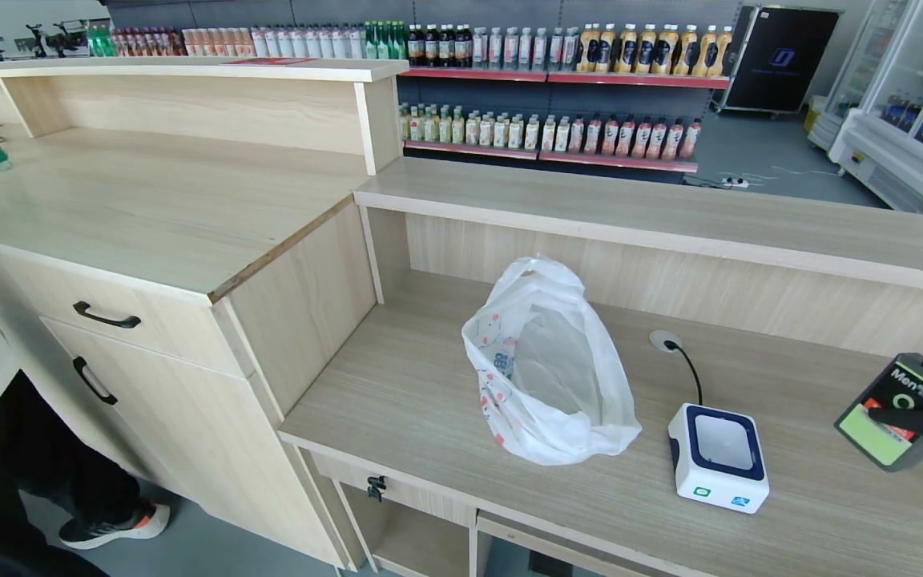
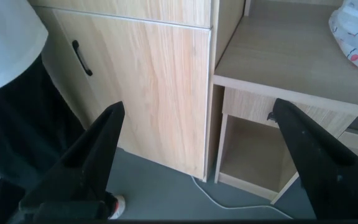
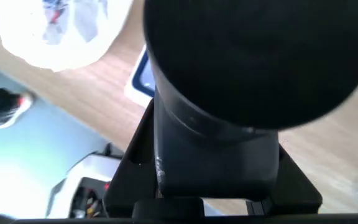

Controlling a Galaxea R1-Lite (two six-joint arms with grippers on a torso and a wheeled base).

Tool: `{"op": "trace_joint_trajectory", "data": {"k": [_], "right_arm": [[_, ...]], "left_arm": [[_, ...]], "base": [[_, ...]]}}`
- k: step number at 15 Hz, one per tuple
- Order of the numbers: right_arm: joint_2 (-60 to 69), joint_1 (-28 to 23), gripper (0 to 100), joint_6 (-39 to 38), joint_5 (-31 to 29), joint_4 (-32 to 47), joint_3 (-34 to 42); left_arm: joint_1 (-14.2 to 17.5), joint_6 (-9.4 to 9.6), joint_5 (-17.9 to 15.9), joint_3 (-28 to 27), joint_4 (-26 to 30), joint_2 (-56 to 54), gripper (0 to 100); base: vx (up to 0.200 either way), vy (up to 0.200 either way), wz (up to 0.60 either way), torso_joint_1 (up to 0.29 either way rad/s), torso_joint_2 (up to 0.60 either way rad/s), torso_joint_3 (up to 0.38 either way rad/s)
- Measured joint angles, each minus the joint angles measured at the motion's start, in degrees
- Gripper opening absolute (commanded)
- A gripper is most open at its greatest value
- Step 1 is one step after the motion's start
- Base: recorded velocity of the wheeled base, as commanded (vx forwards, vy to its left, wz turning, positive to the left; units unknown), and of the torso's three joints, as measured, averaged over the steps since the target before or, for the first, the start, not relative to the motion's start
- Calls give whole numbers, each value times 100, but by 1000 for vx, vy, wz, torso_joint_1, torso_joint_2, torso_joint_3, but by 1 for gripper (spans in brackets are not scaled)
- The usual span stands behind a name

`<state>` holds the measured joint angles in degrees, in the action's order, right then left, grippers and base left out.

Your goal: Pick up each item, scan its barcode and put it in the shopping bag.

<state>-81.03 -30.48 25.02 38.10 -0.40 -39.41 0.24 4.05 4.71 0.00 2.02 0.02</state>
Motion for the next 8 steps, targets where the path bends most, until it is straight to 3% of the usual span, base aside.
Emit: {"op": "trace_joint_trajectory", "data": {"k": [2, 7, 8], "right_arm": [[339, 57, 0, 87, -912, -1095, 190], [766, 317, 0, 117, -2671, -2461, 452], [827, 416, 0, 110, -2734, -2669, 466]], "left_arm": [[0, 0, 0, 0, -2, 0, 100], [0, -2, 0, 0, -2, 0, 100], [0, 0, 2, 0, -2, 0, 100]], "base": [[0, 0, 0, 0, 0, 0], [0, 0, 0, 0, 0, 0], [0, 0, 0, 0, 0, 0]]}}
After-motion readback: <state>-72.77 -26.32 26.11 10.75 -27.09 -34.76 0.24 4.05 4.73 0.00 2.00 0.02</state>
